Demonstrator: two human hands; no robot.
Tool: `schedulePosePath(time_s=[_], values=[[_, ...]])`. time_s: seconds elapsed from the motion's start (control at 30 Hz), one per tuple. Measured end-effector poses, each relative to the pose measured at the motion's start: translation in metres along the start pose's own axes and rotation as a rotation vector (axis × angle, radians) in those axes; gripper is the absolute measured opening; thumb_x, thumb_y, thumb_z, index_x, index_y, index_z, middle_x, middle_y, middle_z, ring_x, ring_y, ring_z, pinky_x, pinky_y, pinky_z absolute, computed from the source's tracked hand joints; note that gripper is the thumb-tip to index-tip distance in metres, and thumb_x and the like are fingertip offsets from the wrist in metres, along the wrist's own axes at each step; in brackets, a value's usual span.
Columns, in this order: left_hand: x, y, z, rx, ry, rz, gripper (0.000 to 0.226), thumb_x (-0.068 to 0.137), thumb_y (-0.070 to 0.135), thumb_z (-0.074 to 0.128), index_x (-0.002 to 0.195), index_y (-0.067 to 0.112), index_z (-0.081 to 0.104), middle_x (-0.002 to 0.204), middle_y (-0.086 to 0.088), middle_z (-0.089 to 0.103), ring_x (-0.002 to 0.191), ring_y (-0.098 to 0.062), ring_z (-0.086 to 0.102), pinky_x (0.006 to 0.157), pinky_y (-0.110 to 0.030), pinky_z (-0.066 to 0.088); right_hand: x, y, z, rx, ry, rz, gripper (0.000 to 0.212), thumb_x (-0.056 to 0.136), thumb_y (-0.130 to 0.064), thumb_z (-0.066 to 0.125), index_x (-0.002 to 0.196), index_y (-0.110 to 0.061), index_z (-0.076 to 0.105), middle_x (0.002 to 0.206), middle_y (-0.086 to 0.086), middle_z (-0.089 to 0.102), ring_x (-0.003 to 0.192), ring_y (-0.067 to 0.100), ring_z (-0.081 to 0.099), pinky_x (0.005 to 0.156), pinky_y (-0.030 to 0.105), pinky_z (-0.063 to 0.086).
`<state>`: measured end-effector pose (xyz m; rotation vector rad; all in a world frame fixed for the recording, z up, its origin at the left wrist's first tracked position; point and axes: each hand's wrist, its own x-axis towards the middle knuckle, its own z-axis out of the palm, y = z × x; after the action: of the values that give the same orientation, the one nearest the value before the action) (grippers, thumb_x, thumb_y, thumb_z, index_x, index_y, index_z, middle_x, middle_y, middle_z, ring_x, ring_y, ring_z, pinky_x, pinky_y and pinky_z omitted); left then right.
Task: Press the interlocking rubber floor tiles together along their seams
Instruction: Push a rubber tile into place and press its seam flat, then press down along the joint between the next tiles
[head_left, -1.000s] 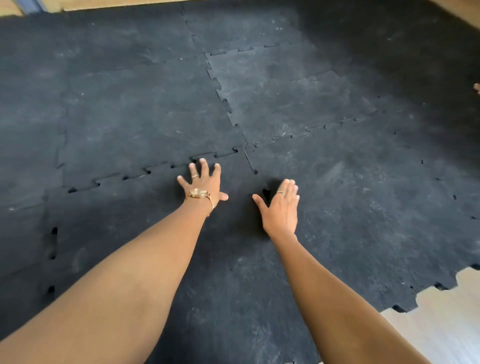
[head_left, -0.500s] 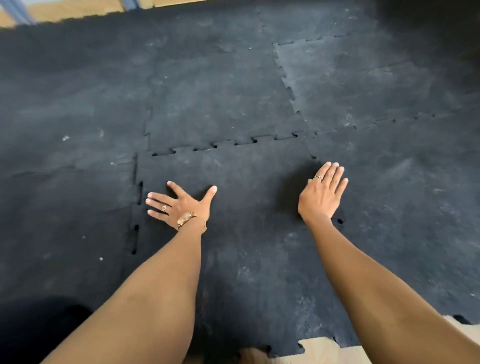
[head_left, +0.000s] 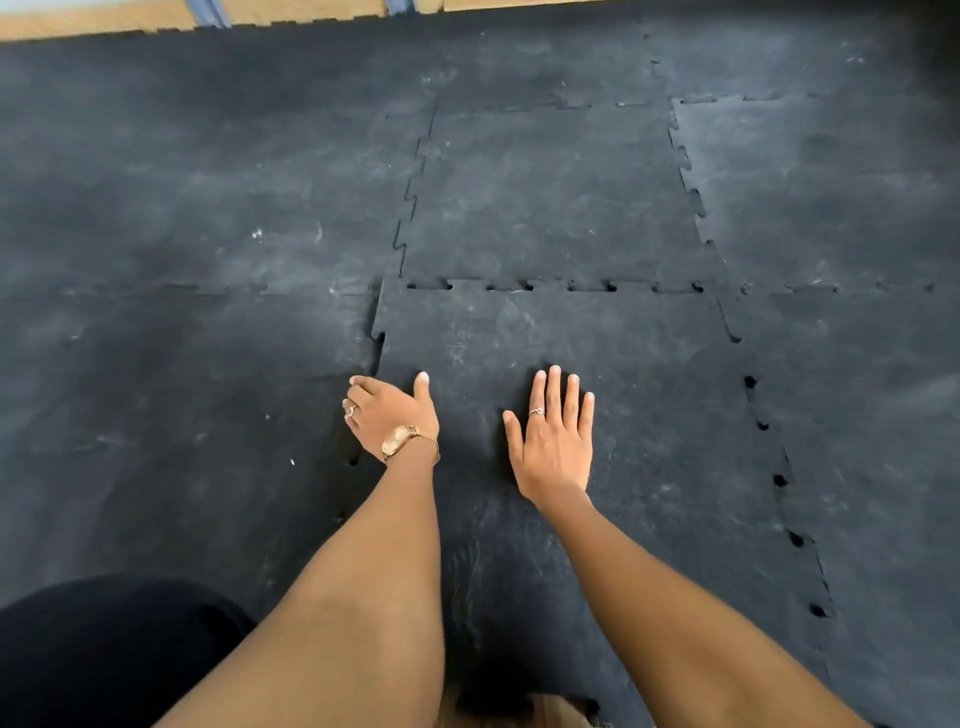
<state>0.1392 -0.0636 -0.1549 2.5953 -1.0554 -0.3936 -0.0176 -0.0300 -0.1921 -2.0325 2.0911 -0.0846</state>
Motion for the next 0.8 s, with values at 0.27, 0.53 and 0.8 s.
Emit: schedulePosePath(time_s=[0.27,0.53,0.8], values=[[-0.004,0.003,0.000,0.023,0.018,-0.025,0.079,0.095,0.043,0.046,0.146,-0.010,0.016,0.148,-0.026,0.032,0.135,-0.040,0.031,0.114,-0.044,0.025,-0.005,0.025,-0.008,-0.056,-0.024,-0.075,0.071,0.097,-0.059,0.010,0.154,-0.020,-0.005,0.163,0.002,-0.008,0.149,0.026,-0.014,0.119,0.049,-0.011],[-0.008,0.006,0.001,0.150,-0.078,-0.026,0.089,0.094,0.053,0.037,0.147,-0.010,0.002,0.156,-0.028,0.009,0.146,-0.038,0.003,0.120,-0.046,0.007,-0.004,0.027,-0.020,-0.048,-0.073,-0.114,0.071,0.099,-0.059,0.014,0.154,-0.018,-0.006,0.163,0.001,-0.011,0.148,0.025,-0.018,0.119,0.047,-0.014],[-0.075,0.119,0.040,0.116,-0.228,0.605,0.075,0.099,0.038,0.037,0.150,-0.001,-0.001,0.159,-0.020,-0.004,0.147,-0.035,-0.004,0.119,-0.046,0.004,-0.004,0.116,-0.041,-0.002,0.032,0.260,0.061,0.105,-0.036,0.018,0.152,-0.003,-0.001,0.163,0.013,-0.004,0.149,0.026,-0.010,0.121,0.042,-0.007]])
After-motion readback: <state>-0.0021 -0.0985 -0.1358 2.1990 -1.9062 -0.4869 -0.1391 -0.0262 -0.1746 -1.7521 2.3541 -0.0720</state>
